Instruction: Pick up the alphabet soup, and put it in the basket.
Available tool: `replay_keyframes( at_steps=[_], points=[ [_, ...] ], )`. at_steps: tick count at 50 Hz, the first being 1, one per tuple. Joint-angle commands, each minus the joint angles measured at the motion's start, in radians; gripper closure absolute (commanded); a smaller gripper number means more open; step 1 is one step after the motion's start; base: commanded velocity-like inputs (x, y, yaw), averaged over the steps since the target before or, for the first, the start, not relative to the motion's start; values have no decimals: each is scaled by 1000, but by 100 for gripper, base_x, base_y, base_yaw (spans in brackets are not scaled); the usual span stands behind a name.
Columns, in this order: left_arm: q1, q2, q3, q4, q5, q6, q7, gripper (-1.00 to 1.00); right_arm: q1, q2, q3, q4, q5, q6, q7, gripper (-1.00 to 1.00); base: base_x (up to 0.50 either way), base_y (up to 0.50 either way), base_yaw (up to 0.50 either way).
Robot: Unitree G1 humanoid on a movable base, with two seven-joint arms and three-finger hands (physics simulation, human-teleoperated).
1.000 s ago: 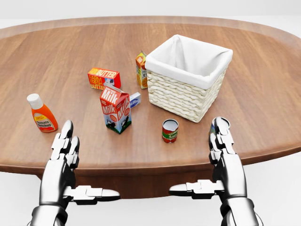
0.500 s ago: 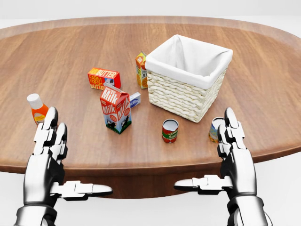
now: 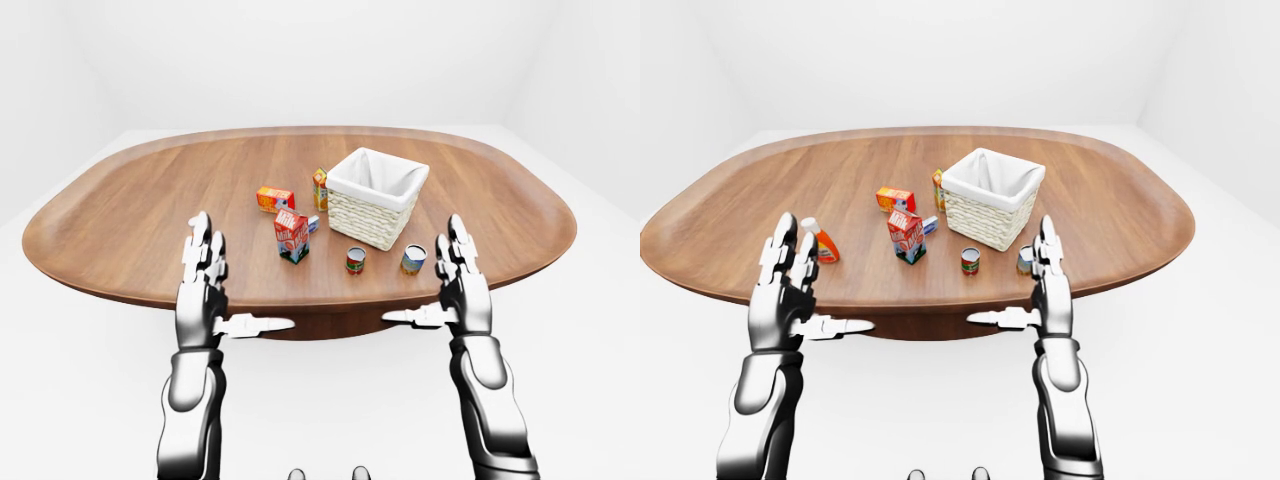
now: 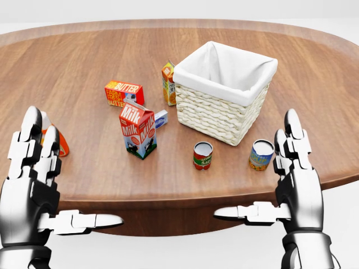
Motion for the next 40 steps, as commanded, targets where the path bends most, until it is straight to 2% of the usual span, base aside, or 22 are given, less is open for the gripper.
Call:
replay_keyframes(
  at_steps=[1,12,15,24,30,34,35,40],
  points=[
    [7,-2,10,-55,-29,17,1,-100,9,2,-7,-64,-3,10,-3,-100,0,0,0],
    [10,0,11,-64,-23,7,-4,-100,13,2,-11,-76,0,14,-2,-100,0,0,0],
    [12,-2,14,-82,-36,27,-3,-100,14,1,-11,-78,-5,12,-1,-100,0,0,0],
    [12,-2,16,-85,-43,26,-2,-100,16,2,-10,-85,-5,13,1,-100,0,0,0],
    [18,-3,13,-105,-43,40,-2,-100,19,4,-3,-88,-11,14,1,-100,0,-15,0],
    [17,-2,14,-99,-43,35,-5,-100,19,3,-4,-88,-14,13,2,-100,0,-23,0],
    [18,-1,8,-82,-29,13,-10,-100,18,2,0,-65,-23,-4,3,-100,0,-23,0],
    [18,-2,9,-78,-28,9,-12,-100,18,2,-1,-62,-24,-6,3,-100,0,-23,0]
  ],
)
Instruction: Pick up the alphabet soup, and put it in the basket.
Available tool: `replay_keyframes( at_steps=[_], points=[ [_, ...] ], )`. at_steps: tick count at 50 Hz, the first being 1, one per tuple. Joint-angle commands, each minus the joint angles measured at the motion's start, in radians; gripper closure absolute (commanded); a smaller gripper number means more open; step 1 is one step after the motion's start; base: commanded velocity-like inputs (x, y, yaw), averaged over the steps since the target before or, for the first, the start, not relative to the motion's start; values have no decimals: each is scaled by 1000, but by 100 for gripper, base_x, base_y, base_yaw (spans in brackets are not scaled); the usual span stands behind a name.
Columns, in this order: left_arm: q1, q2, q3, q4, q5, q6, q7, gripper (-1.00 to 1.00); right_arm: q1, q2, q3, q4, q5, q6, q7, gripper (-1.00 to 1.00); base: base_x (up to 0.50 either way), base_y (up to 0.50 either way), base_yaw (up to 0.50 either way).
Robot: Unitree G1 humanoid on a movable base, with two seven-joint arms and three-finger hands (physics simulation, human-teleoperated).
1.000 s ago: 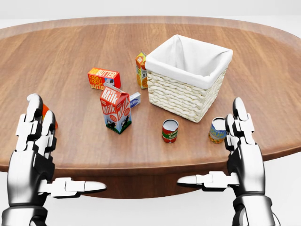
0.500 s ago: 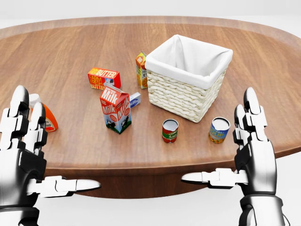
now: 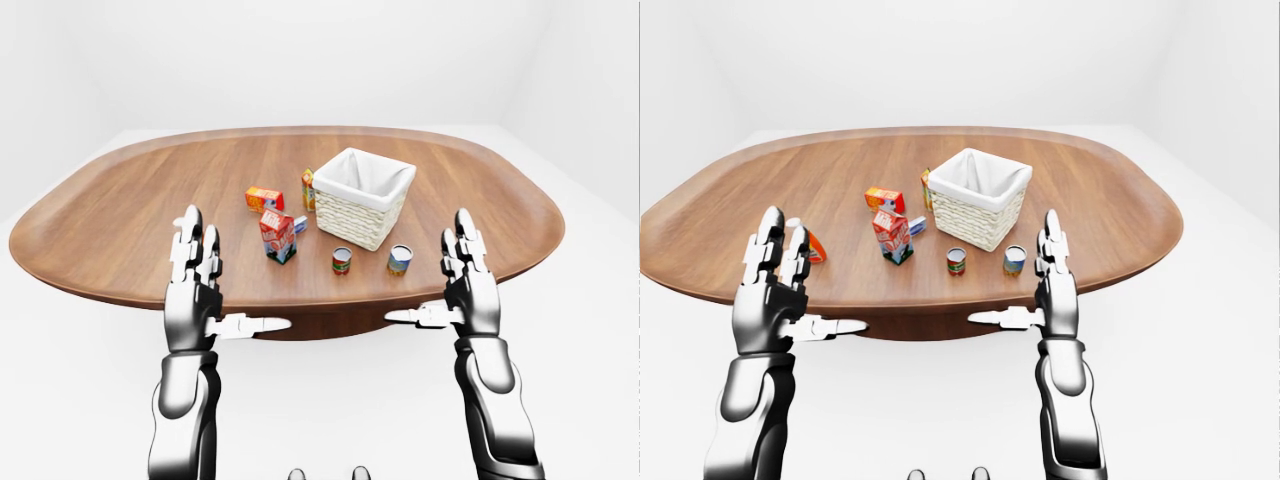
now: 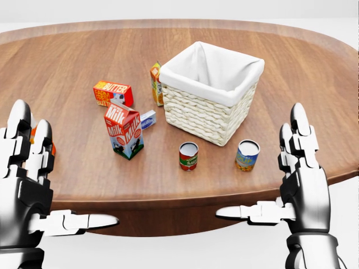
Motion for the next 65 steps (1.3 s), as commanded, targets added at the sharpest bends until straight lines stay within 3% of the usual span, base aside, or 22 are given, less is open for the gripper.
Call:
replay_keyframes(
  at_steps=[1,24,52,65],
  points=[
    [3,0,-4,5,8,-12,-6,-100,0,-1,2,16,-9,-14,2,-100,0,-23,0],
    [3,0,-1,9,6,-14,-7,-100,4,2,9,12,-14,-12,2,-100,0,-23,0],
    [3,0,-3,10,12,-18,-10,-100,5,1,17,27,-33,-33,8,-100,0,-22,0],
    [2,0,-3,14,13,-22,-10,-100,10,0,21,20,-45,-27,15,-100,0,-4,0]
  ],
)
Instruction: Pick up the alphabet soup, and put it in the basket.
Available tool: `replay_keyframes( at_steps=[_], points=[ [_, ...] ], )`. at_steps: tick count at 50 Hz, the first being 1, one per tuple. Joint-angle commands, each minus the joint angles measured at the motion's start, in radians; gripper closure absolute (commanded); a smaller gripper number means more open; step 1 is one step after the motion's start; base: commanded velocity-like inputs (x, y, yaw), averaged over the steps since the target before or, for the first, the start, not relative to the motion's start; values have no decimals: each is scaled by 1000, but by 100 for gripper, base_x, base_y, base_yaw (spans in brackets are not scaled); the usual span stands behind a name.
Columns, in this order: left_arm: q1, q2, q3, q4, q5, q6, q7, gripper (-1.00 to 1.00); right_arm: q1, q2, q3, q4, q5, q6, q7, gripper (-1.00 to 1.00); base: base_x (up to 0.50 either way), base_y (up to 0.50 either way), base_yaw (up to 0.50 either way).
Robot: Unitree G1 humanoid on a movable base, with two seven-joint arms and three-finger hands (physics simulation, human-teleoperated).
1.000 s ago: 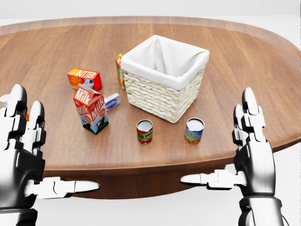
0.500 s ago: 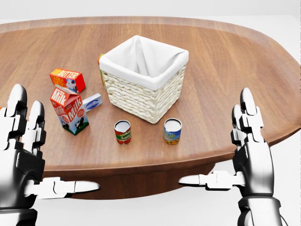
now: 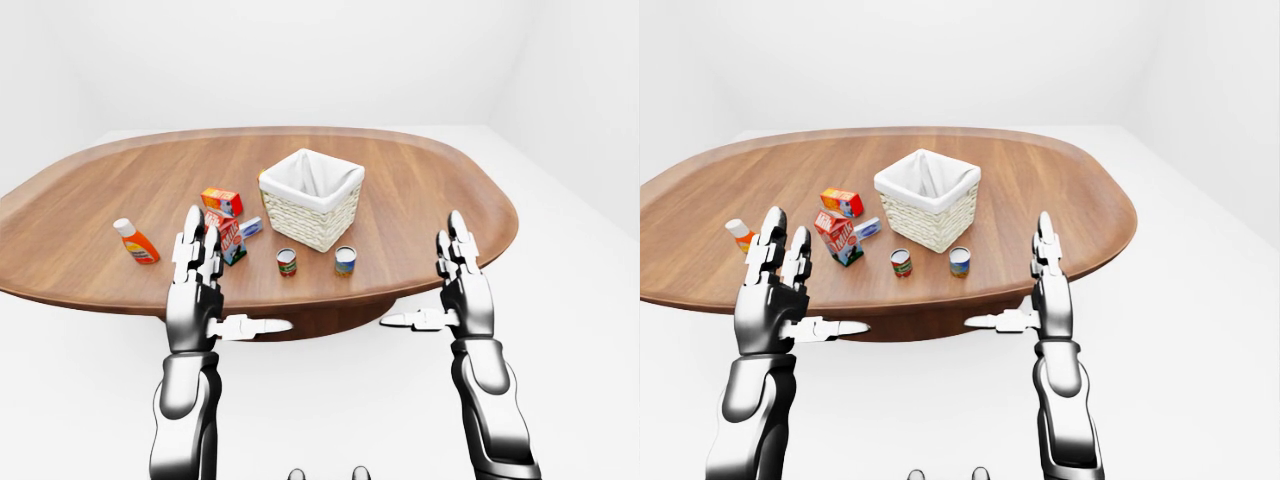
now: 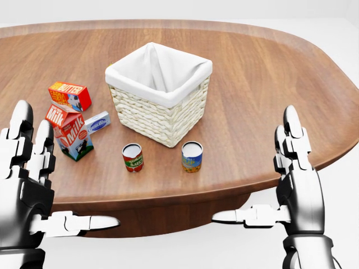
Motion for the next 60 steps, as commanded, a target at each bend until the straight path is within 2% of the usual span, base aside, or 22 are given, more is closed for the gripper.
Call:
replay_keyframes(
  at_steps=[1,4,21,31,37,60],
  points=[
    [-1,0,0,3,0,-2,0,-100,3,0,3,-3,-8,2,6,-100,0,0,0],
    [2,0,-2,-10,1,8,2,-100,0,1,2,-1,-10,5,4,-100,0,0,0],
    [3,-1,-2,-14,2,11,3,-100,4,3,5,-19,-17,25,1,-100,0,0,0],
    [0,0,0,2,2,-2,0,-100,3,2,7,-8,-18,15,2,-100,18,0,0],
    [3,0,-3,-7,3,5,1,-100,-1,1,5,3,-17,8,3,-100,18,0,0],
    [3,-1,-2,-2,3,-1,1,-100,1,1,6,8,-22,2,4,-100,18,0,0]
  ],
)
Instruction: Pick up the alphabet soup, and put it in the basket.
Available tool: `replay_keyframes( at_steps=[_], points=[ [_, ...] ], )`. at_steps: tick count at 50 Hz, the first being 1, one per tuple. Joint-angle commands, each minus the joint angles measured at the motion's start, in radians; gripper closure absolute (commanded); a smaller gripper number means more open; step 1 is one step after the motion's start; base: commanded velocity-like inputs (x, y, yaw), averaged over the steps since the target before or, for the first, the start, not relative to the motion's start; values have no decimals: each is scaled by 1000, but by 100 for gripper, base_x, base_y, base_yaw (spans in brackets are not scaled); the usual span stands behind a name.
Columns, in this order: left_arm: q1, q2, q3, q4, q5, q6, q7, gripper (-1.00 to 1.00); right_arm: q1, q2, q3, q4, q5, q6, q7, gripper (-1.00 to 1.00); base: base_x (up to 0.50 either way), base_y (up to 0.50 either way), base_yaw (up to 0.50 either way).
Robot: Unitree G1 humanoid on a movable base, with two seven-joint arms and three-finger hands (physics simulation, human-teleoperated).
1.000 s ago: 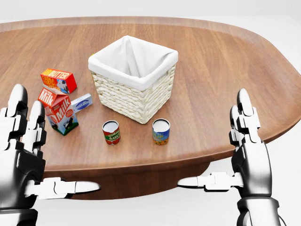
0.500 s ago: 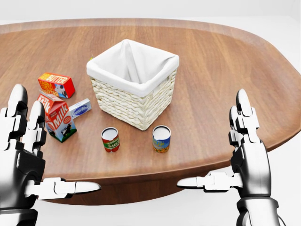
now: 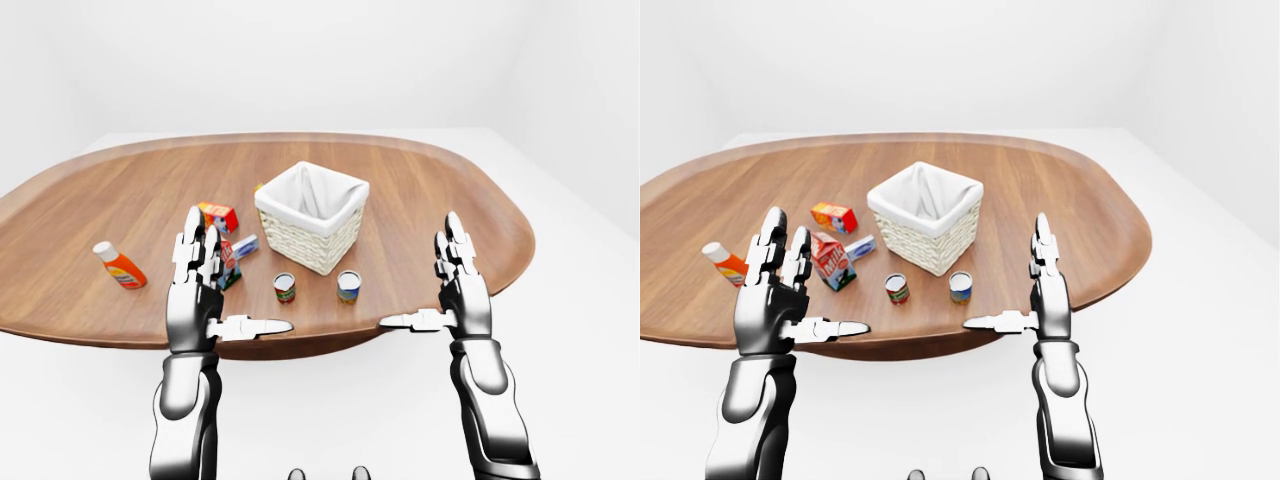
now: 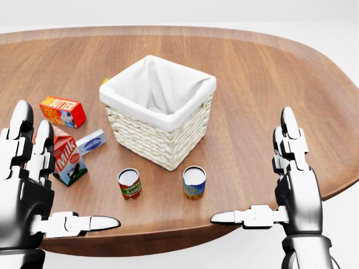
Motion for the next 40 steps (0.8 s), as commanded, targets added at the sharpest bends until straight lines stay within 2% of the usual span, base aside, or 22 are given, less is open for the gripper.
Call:
replay_keyframes(
  at_steps=[1,5,16,22,26,29,37,40],
  points=[
    [0,0,-1,1,1,-2,0,-100,0,0,1,5,-2,-6,1,-100,18,0,0],
    [-2,0,1,-2,-1,4,2,-100,-1,0,1,7,-3,-6,1,-100,18,0,0],
    [-4,0,0,12,-1,-6,1,-100,-1,0,3,13,-3,-9,1,-100,18,0,0],
    [-1,-1,-2,3,-1,-1,3,-100,0,1,3,13,-4,-10,0,-100,18,0,0],
    [-1,0,-2,9,0,-7,2,-100,2,1,5,11,-5,-9,0,-100,18,0,0],
    [1,-1,-3,-1,-1,0,3,-100,1,0,3,12,-3,-9,1,-100,18,0,0],
    [-2,0,0,12,-1,-10,0,-100,-1,-1,2,19,-4,-15,2,-100,18,0,0],
    [0,0,-1,5,-1,-5,0,-100,0,0,3,17,-6,-11,1,-100,18,0,0]
  ],
)
